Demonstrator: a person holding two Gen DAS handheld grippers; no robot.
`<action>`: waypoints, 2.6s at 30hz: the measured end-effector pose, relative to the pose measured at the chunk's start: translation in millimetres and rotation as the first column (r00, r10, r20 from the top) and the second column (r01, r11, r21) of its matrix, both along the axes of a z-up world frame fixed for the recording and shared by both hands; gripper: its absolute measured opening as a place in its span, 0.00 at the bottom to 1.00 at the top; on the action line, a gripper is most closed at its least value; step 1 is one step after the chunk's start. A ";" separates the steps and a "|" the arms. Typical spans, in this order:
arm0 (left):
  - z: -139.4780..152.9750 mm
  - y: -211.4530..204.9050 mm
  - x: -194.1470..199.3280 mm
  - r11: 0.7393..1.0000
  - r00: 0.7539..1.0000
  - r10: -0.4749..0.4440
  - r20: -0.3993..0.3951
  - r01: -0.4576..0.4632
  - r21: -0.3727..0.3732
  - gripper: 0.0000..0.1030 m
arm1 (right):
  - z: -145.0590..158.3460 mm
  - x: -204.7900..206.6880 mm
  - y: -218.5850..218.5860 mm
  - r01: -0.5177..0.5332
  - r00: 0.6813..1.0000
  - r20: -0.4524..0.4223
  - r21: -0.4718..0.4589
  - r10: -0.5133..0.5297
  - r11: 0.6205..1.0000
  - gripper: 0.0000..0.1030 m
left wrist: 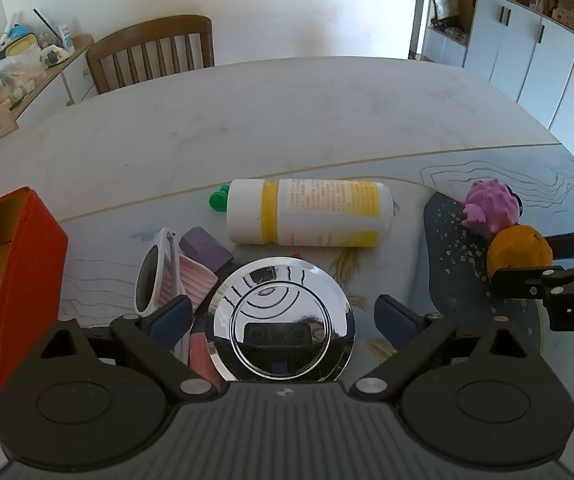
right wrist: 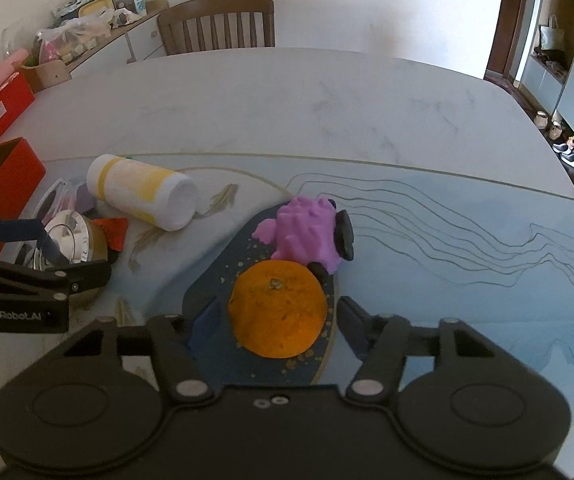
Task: Organize rigid objects
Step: 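Close left tool on silver round tin while right tool grasps the orange, then carry silver tin with left tool over red box while right tool carries orange there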
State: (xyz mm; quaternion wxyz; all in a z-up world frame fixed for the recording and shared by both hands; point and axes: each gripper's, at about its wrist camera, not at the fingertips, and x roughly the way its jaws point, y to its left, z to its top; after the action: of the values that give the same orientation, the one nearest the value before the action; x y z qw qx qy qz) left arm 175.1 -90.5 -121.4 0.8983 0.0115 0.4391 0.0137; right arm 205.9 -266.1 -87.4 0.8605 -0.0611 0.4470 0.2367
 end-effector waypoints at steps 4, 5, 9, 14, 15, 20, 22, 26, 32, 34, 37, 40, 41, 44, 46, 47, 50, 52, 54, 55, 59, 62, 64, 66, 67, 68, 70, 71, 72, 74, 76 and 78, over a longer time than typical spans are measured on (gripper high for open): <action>-1.0 -0.4 0.1 1.000 1.000 0.003 -0.009 -0.003 -0.003 0.79 | -0.1 -0.2 0.6 0.004 1.000 0.000 -0.001 -0.004 1.000 0.52; -1.0 0.1 -0.4 1.000 1.000 0.005 -0.010 -0.005 -0.002 0.77 | 0.0 -0.4 0.5 0.005 1.000 0.000 -0.001 -0.005 1.000 0.52; -0.8 0.7 -1.1 1.000 1.000 0.018 -0.013 -0.018 0.004 0.75 | 0.0 -2.5 2.0 0.007 1.000 0.004 -0.007 -0.006 1.000 0.52; 1.7 -2.2 -3.4 1.000 0.999 0.021 -0.025 -0.020 0.017 0.74 | 2.3 -6.1 -0.4 0.014 1.000 -0.004 0.001 -0.014 1.000 0.51; 2.8 -2.0 -4.4 1.000 0.999 0.022 -0.026 -0.021 0.012 0.74 | 3.9 -8.1 -0.9 0.014 1.000 -0.004 0.004 -0.014 1.000 0.51; 12.3 -0.9 -12.6 0.999 0.999 0.041 -0.034 -0.041 -0.007 0.74 | 17.3 -19.3 -2.3 -0.013 1.000 0.004 0.021 0.013 1.000 0.51; 18.7 0.5 -18.1 0.999 0.998 0.048 -0.032 -0.049 -0.019 0.74 | 23.3 -23.7 -0.3 -0.029 1.000 0.007 0.015 0.029 0.999 0.51; 33.4 6.9 -29.3 0.997 0.997 0.068 -0.018 -0.069 -0.037 0.74 | 37.7 -32.5 6.7 -0.064 0.998 0.027 0.012 0.064 0.998 0.51; 55.4 23.4 -43.3 0.991 0.993 0.117 -0.010 -0.117 -0.072 0.74 | 63.2 -44.7 23.8 -0.144 0.988 0.056 0.026 0.143 0.989 0.51; 64.8 31.5 -49.1 0.988 0.992 0.128 -0.002 -0.128 -0.090 0.74 | 72.3 -48.7 30.9 -0.169 0.984 0.069 0.030 0.167 0.985 0.51; 76.6 42.6 -56.5 0.986 0.990 0.143 0.011 -0.142 -0.087 0.74 | 85.1 -53.8 43.8 -0.207 0.975 0.090 0.041 0.202 0.978 0.51; 88.6 57.7 -64.0 0.984 0.988 0.149 0.027 -0.146 -0.101 0.74 | 96.0 -59.4 61.4 -0.236 0.966 0.115 0.034 0.231 0.971 0.51; 92.7 64.0 -66.3 0.984 0.988 0.153 0.032 -0.149 -0.103 0.74 | 100.0 -61.1 68.5 -0.245 0.963 0.122 0.035 0.239 0.969 0.51; 102.3 83.0 -71.7 0.982 0.986 0.163 0.042 -0.158 -0.104 0.74 | 109.1 -65.8 86.4 -0.264 0.957 0.133 0.041 0.257 0.964 0.51; 107.4 97.0 -75.4 0.980 0.984 0.173 0.047 -0.167 -0.112 0.74 | 115.0 -69.7 101.1 -0.283 0.951 0.139 0.044 0.275 0.958 0.51; 109.9 105.2 -77.2 0.978 0.983 0.178 0.050 -0.172 -0.117 0.74 | 117.3 -71.6 108.5 -0.292 0.948 0.144 0.043 0.283 0.955 0.51; 114.7 126.2 -80.0 0.977 0.981 0.184 0.059 -0.176 -0.121 0.74 | 123.3 -78.0 133.4 -0.315 0.938 0.159 0.033 0.307 0.948 0.51; 116.7 139.6 -80.2 0.976 0.980 0.188 0.062 -0.180 -0.119 0.74 | 126.7 -82.7 150.8 -0.329 0.932 0.168 0.030 0.320 0.944 0.51; 117.3 155.6 -80.3 0.975 0.979 0.193 0.062 -0.185 -0.123 0.74 | 129.3 -86.9 168.1 -0.344 0.925 0.180 0.024 0.334 0.939 0.51; 117.9 162.5 -79.9 0.975 0.979 0.194 0.064 -0.186 -0.122 0.74 | 129.8 -88.6 175.7 -0.349 0.922 0.185 0.020 0.340 0.937 0.51; 117.4 192.4 -79.7 0.973 0.975 0.209 0.072 -0.200 -0.119 0.74 | 128.9 -93.5 207.8 -0.373 0.912 0.189 0.013 0.364 0.928 0.51; 113.8 217.2 -74.6 0.969 0.972 0.225 0.066 -0.217 -0.117 0.74 | 126.1 -96.7 231.9 -0.386 0.905 0.195 -0.002 0.379 0.922 0.51; 110.6 231.2 -70.7 0.967 0.970 0.235 0.065 -0.226 -0.115 0.74 | 123.2 -97.7 247.2 -0.392 0.901 0.196 -0.012 0.387 0.920 0.51; 106.8 245.4 -66.0 0.963 0.967 0.248 0.057 -0.240 -0.121 0.74 | 119.3 -98.3 261.7 -0.399 0.897 0.197 -0.022 0.395 0.917 0.51; 104.4 252.5 -62.6 0.963 0.967 0.249 0.052 -0.241 -0.123 0.74 | 116.8 -98.1 269.6 -0.404 0.894 0.198 -0.027 0.401 0.914 0.51; 102.1 257.5 -61.0 0.962 0.967 0.252 0.048 -0.245 -0.122 0.74 | 115.1 -98.1 275.1 -0.409 0.892 0.197 -0.030 0.406 0.912 0.51; 96.4 267.3 -53.5 0.964 0.969 0.245 0.037 -0.239 -0.117 0.74 | 109.1 -96.7 289.0 -0.420 0.887 0.193 -0.042 0.420 0.906 0.51; 93.1 272.5 -49.0 0.963 0.969 0.246 0.030 -0.241 -0.117 0.74 | 106.3 -96.7 294.6 -0.426 0.884 0.188 -0.047 0.427 0.903 0.51; 90.0 276.3 -46.0 0.962 0.968 0.250 0.023 -0.245 -0.116 0.74 | 102.8 -96.5 302.0 -0.434 0.881 0.184 -0.055 0.436 0.899 0.51; 82.3 287.4 -35.3 0.960 0.967 0.256 0.003 -0.254 -0.118 0.74 | 95.4 -95.3 314.5 -0.441 0.878 0.173 -0.070 0.446 0.895 0.51; 74.5 295.2 -26.0 0.960 0.967 0.256 -0.016 -0.256 -0.110 0.74 | 88.2 -94.1 326.3 -0.454 0.874 0.157 -0.080 0.461 0.888 0.51; 67.4 300.6 -17.6 0.961 0.967 0.251 -0.035 -0.253 -0.108 0.74 | 80.3 -92.9 336.2 -0.461 0.873 0.136 -0.083 0.468 0.884 0.51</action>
State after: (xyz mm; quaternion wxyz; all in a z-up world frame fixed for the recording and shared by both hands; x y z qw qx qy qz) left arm 157.4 210.1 -54.0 0.8838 -0.0945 0.4465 0.1034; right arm 112.9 70.1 -7.1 0.8083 -0.2049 0.3579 0.4202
